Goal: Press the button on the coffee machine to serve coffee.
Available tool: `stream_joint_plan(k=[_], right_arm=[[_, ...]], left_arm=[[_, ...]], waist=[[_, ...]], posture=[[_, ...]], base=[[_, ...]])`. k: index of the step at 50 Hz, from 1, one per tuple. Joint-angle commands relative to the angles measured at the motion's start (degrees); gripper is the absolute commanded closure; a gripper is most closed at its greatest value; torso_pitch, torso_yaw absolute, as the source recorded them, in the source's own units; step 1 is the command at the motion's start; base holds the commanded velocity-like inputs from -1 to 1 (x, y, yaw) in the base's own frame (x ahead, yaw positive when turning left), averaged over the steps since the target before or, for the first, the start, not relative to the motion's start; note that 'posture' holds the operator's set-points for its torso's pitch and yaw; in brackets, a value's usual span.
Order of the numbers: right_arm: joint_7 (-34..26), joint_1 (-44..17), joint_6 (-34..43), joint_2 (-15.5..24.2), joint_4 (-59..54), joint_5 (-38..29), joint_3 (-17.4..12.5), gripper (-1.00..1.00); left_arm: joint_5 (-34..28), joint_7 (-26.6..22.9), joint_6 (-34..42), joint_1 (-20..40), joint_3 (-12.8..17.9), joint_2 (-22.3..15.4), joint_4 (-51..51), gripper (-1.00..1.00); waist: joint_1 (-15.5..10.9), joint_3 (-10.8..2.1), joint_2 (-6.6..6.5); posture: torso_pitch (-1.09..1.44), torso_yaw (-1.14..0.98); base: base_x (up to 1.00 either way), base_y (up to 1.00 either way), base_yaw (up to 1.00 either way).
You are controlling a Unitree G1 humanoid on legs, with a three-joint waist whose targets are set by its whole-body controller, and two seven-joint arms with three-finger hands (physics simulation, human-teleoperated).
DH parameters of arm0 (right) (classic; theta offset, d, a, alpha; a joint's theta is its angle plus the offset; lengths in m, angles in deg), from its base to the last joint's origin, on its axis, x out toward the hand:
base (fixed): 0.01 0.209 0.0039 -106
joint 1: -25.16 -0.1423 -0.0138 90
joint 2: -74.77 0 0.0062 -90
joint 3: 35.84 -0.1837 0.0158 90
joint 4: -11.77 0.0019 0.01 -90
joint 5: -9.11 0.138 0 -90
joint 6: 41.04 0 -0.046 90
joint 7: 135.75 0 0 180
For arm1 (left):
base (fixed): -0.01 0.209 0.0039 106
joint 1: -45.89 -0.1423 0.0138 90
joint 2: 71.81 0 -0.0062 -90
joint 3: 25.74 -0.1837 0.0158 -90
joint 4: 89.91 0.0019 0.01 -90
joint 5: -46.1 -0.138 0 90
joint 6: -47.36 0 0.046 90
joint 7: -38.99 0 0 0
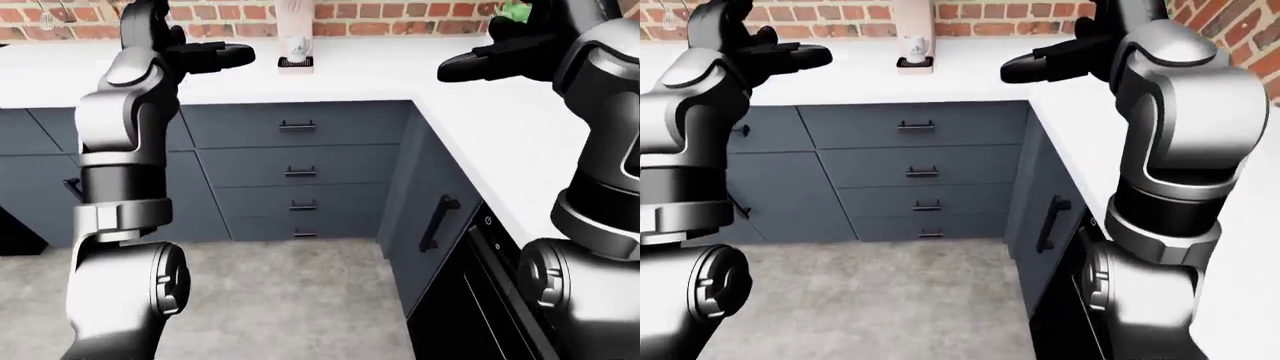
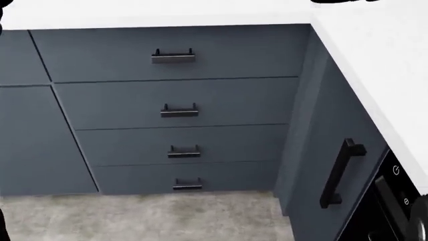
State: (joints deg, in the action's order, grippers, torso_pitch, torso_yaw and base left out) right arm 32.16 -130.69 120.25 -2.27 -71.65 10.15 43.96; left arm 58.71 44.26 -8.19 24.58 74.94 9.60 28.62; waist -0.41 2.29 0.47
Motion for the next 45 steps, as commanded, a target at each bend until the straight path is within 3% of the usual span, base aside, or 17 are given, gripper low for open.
stream_joint_plan(k=[1, 5, 9, 14, 18, 20, 21, 23, 24, 27, 31, 33, 35, 36, 37, 38, 45], right_arm=[[0.3, -2.0, -1.0, 0.6, 1.3, -0.6, -0.8, -1.00], [-0.1, -1.5, -1.3, 0.8, 1.3, -0.6, -1.0, -1.00], [-0.1, -1.1, -0.7, 1.0, 2.2, -0.6, -1.4, -1.00], [-0.2, -0.7, -0.5, 1.3, 2.6, -0.2, -1.9, -1.00], [0.0, -0.4, -1.0, 1.1, 2.1, 0.0, -1.6, -1.00], [0.0, -0.7, -0.6, 1.2, 2.4, 0.1, -1.6, -1.00], [0.0, -0.6, -0.6, 1.2, 2.5, 0.1, -1.7, -1.00], [0.0, -0.7, -0.6, 1.3, 2.3, 0.2, -1.7, -1.00], [0.0, -0.9, -0.6, 1.3, 2.1, 0.2, -1.6, -1.00], [0.1, -1.4, -0.9, 1.2, 1.3, 0.1, -1.3, -1.00], [0.1, -1.1, -0.7, 1.0, 1.8, 0.1, -1.4, -1.00], [0.0, -1.7, -0.3, 1.1, 1.6, 0.1, -1.1, -1.00], [0.0, -1.9, -0.5, 1.1, 1.2, 0.0, -1.0, -1.00], [0.1, -1.9, -0.4, 1.0, 1.3, -0.1, -1.0, -1.00], [0.0, -1.7, -0.5, 1.0, 1.4, -0.1, -1.1, -1.00], [-0.1, -1.5, -0.3, 1.1, 1.7, -0.1, -1.2, -1.00], [0.0, -0.6, 0.1, 1.3, 2.7, 0.1, -1.7, -1.00]], left_arm=[[0.2, -0.3, -1.6, 2.6, 0.1, -0.6, -1.8, -1.00], [0.0, -0.3, -1.9, 2.2, 0.0, -0.5, -1.7, -1.00], [0.1, -0.1, -1.5, 1.9, -0.1, -0.2, -2.5, -1.00], [-0.3, -0.7, -1.3, 3.3, -0.2, -0.8, -1.6, -1.00], [-0.4, -0.6, -1.5, 2.6, -0.1, -0.4, -1.8, -1.00], [-0.5, -0.7, -2.0, 2.7, -0.1, -0.4, -1.2, -1.00], [-0.5, -0.7, -2.2, 2.7, -0.1, -0.4, -1.1, -1.00], [-0.6, -0.8, -2.9, 2.9, -0.1, -0.3, 0.0, -1.00], [-0.6, -0.8, -3.4, 2.7, -0.1, -0.1, 0.4, -1.00], [-0.5, -0.9, -2.9, 3.5, 0.0, -0.5, 0.7, -1.00], [-0.4, -0.9, -3.2, 3.4, 0.1, -0.7, 0.9, -1.00], [-0.3, -0.7, -2.7, 3.4, 0.1, -0.8, 0.4, -1.00], [-0.1, -0.5, -2.3, 3.3, 0.1, -0.7, -0.1, -1.00], [0.0, -0.4, -2.2, 3.2, 0.2, -0.7, -0.3, -1.00], [0.0, -0.4, -2.1, 3.3, 0.2, -0.7, -0.3, -1.00], [0.1, -0.3, -1.7, 3.1, 0.1, -0.6, -0.9, -1.00], [0.2, -0.2, -2.0, 2.9, 0.1, -0.6, -0.5, -1.00]], waist=[[0.2, -1.25, -0.07], [0.3, -1.11, -0.41], [0.3, -0.76, -2.43], [0.4, -1.28, -2.40], [0.0, -1.40, -0.63], [-0.4, -0.93, 1.25], [-0.5, -1.34, 2.75], [-0.2, -1.23, 2.21], [-0.5, -1.10, 3.20], [0.0, -1.47, 2.07], [0.1, -0.65, -0.02], [0.4, -0.58, -1.74], [0.9, -1.50, -5.03], [1.4, -2.22, -5.28], [0.7, -1.49, -4.33], [1.0, -1.23, -4.85], [0.4, -1.29, -1.56]], posture=[[0.00, 0.00], [0.00, 0.00], [0.00, 0.00], [0.00, 0.00], [0.00, 0.00], [0.00, 0.00], [0.00, 0.00], [0.00, 0.00], [0.00, 0.00], [0.00, 0.00], [0.00, 0.00], [0.00, 0.00], [0.00, 0.00], [0.00, 0.00], [0.00, 0.00], [0.00, 0.00], [0.00, 0.00]], base=[[0.14, 0.00, 0.00], [0.14, 0.00, 0.00], [0.14, 0.00, 0.00], [0.14, 0.00, 0.00], [0.13, 0.00, 0.00], [0.13, 0.00, 0.00], [0.13, 0.00, 0.00], [0.14, 0.00, 0.00], [0.14, 0.00, 0.00], [0.14, 0.00, 0.00], [0.13, 0.00, 0.00], [0.14, 0.00, 0.00], [0.14, 0.00, 0.00], [0.14, 0.00, 0.00], [0.14, 0.00, 0.00], [0.14, 0.00, 0.00], [0.14, 0.00, 0.00]])
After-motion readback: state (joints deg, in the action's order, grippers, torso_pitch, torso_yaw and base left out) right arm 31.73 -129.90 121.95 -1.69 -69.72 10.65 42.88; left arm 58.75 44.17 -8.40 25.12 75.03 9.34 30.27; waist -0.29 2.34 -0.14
